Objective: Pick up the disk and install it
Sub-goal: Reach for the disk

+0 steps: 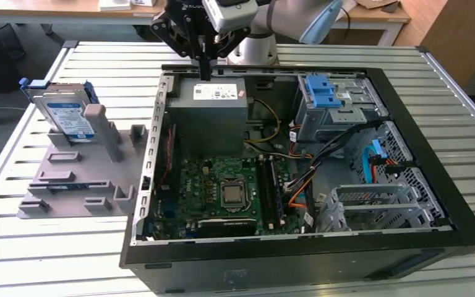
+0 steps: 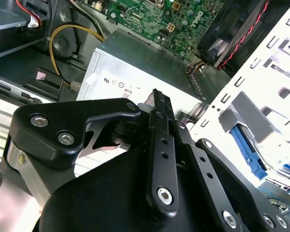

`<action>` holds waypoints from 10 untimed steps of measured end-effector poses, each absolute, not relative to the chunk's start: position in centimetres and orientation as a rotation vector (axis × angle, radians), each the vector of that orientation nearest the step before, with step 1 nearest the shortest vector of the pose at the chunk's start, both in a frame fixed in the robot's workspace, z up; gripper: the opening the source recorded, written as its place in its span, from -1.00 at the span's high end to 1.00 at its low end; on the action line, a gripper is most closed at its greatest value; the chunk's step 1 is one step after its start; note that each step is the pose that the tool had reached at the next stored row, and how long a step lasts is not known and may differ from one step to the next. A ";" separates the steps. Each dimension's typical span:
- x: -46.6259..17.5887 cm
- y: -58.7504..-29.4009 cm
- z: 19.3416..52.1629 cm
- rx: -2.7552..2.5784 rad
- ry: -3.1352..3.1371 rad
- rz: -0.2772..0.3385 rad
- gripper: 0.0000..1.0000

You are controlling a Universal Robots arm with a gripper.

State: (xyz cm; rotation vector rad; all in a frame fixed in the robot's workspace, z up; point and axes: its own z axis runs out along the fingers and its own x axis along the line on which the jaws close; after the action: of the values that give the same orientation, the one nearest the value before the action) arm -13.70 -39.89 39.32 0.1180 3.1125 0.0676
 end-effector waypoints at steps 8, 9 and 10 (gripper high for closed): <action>-13.9 -39.9 39.3 0.118 3.112 0.068 0.79; -14.0 -39.9 39.3 0.118 3.113 0.068 0.79; -14.0 -39.9 39.3 0.118 3.113 0.068 0.79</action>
State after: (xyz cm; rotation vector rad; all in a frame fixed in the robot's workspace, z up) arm -14.00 -39.89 39.33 0.1180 3.1125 0.0676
